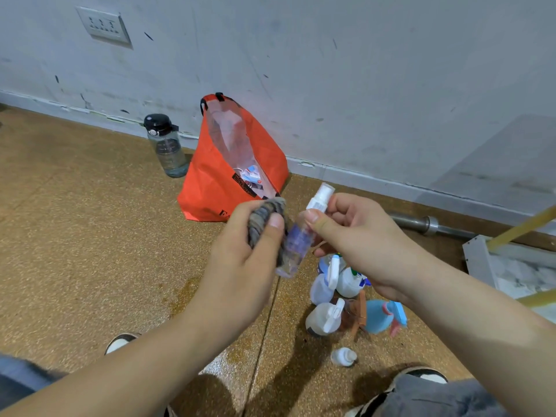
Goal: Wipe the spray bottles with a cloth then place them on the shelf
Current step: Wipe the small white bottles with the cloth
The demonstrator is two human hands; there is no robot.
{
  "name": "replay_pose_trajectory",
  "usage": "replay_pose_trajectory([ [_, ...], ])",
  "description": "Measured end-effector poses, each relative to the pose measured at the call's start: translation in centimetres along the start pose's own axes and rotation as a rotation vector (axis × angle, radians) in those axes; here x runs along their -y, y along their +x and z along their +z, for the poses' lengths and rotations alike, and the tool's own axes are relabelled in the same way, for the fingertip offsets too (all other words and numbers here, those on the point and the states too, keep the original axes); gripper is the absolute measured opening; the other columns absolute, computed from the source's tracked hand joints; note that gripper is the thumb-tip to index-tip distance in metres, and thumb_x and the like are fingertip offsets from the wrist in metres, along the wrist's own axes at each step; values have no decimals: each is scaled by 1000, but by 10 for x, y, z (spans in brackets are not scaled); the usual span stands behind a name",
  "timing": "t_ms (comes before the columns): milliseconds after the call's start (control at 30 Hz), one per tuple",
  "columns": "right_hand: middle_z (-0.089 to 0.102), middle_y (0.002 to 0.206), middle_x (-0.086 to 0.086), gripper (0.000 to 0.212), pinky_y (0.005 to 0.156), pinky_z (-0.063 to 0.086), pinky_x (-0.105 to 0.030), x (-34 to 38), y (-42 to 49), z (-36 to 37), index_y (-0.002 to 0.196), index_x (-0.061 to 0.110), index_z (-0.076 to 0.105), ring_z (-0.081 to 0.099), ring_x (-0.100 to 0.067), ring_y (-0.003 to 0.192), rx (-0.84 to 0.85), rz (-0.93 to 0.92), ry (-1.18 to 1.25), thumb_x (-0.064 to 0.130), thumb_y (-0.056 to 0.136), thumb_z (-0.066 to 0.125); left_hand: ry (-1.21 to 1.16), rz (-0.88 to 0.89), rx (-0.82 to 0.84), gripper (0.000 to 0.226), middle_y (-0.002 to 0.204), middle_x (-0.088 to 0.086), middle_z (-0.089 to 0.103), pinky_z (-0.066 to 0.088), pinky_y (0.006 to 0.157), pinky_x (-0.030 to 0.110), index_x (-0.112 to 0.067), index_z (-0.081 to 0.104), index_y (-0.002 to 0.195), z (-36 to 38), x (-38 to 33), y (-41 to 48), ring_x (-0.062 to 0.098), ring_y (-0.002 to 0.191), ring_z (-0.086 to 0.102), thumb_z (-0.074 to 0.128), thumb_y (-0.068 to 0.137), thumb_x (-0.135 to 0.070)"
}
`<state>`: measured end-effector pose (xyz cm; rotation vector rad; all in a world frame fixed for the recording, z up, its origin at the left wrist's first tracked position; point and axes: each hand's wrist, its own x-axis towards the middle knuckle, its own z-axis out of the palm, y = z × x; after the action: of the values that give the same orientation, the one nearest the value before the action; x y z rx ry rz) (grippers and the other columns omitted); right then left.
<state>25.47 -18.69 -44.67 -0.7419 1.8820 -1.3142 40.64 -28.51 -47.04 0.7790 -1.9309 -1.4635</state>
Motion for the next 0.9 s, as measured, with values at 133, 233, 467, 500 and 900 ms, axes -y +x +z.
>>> replay_pose_trajectory([
  [133,70,98,-28,11,81,56,-61,1,-4,5,99,10,70,63,-27,80,106,-55,-100,20,101,65,24,116,27,22,96,-17,71,53,76,19,-31,62,125,-4,-8,5,0,88,67,50,108,-38],
  [233,70,89,-18,18,81,57,-50,-2,-11,12,101,15,67,65,-28,81,145,-246,-289,5,92,56,170,136,256,57,145,-22,56,40,108,16,-28,41,155,-2,-4,-1,-8,133,50,44,103,-50],
  [467,62,87,9,19,73,45,-24,10,-19,5,95,26,60,58,-7,82,180,-431,-562,12,85,53,-10,77,246,39,115,-16,70,51,97,28,-25,58,135,-2,4,0,5,110,65,50,103,-45],
  [500,64,86,10,22,72,46,-23,9,-19,5,93,30,60,61,-7,82,197,-400,-503,9,89,56,-37,65,231,36,112,-11,72,53,96,34,-25,62,131,-3,4,1,10,107,68,51,102,-44],
  [900,67,94,-24,12,86,52,-57,12,-14,-1,96,16,72,63,-38,83,188,-216,-251,17,102,62,-325,-274,85,40,93,0,80,59,76,29,-16,75,106,-5,-5,18,16,87,75,47,108,-45],
])
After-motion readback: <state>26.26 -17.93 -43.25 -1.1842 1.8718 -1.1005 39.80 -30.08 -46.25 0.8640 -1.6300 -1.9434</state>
